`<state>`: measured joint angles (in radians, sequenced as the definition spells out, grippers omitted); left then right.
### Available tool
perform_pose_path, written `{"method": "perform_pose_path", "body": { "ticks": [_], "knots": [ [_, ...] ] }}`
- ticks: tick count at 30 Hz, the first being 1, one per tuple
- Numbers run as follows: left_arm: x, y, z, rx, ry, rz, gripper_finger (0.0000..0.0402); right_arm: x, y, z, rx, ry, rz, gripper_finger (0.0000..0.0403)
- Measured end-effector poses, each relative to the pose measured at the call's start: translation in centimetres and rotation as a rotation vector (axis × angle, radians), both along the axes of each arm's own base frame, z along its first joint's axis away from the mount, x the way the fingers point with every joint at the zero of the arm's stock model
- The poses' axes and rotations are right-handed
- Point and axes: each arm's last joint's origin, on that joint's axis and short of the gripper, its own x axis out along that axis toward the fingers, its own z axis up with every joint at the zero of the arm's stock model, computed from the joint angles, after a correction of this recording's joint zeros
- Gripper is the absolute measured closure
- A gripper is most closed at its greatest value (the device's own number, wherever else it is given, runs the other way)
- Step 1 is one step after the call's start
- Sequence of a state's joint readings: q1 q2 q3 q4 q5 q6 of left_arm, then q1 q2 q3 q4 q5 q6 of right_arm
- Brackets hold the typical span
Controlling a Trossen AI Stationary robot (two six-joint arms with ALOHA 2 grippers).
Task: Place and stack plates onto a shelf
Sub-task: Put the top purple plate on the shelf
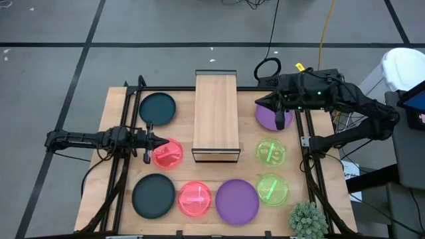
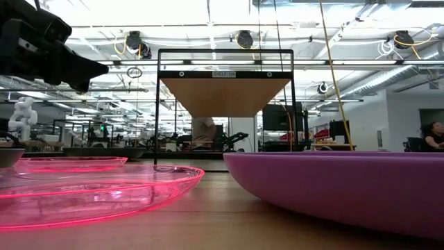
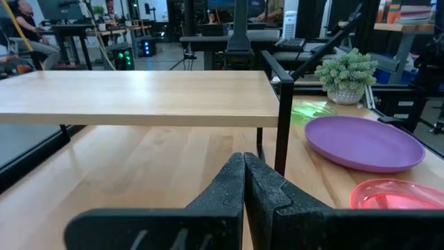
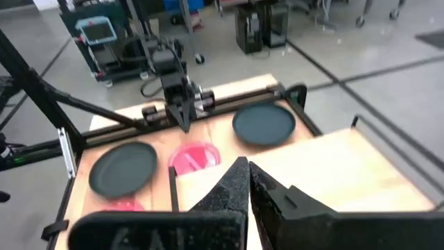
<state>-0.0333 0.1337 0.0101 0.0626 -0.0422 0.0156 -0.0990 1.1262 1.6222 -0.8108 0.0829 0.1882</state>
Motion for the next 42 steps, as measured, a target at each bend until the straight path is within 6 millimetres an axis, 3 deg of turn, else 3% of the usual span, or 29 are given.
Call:
{"method": "perform_pose_path", "body": {
  "ticks": [9, 13, 27, 33, 42],
  "knots": [
    [0.0, 0.0, 0.3, -0.073, -0.018, 0.014, 0.04, -0.1, 0.0, -0.8, 0.037, 0.074, -0.014, 0.0403],
    [0.0, 0.1, 2.1, -0.071, -0.055, 0.02, 0.04, -0.3, 0.0, -1.1, 0.04, 0.117, -0.014, 0.0403],
    [1.3, 0.2, 12.7, -0.034, 0.087, 0.102, 0.04, -0.6, 0.1, -1.7, -0.067, 0.205, 0.046, 0.0403],
    [3.5, 0.2, 17.0, -0.03, 0.095, 0.102, 0.04, -0.7, 0.0, -1.7, -0.18, 0.232, 0.102, 0.0403],
    [8.2, 0.0, 21.3, -0.059, 0.11, 0.097, 0.04, -1.8, -0.8, -3.0, -0.139, 0.402, 0.071, 0.0403]
  ]
}}
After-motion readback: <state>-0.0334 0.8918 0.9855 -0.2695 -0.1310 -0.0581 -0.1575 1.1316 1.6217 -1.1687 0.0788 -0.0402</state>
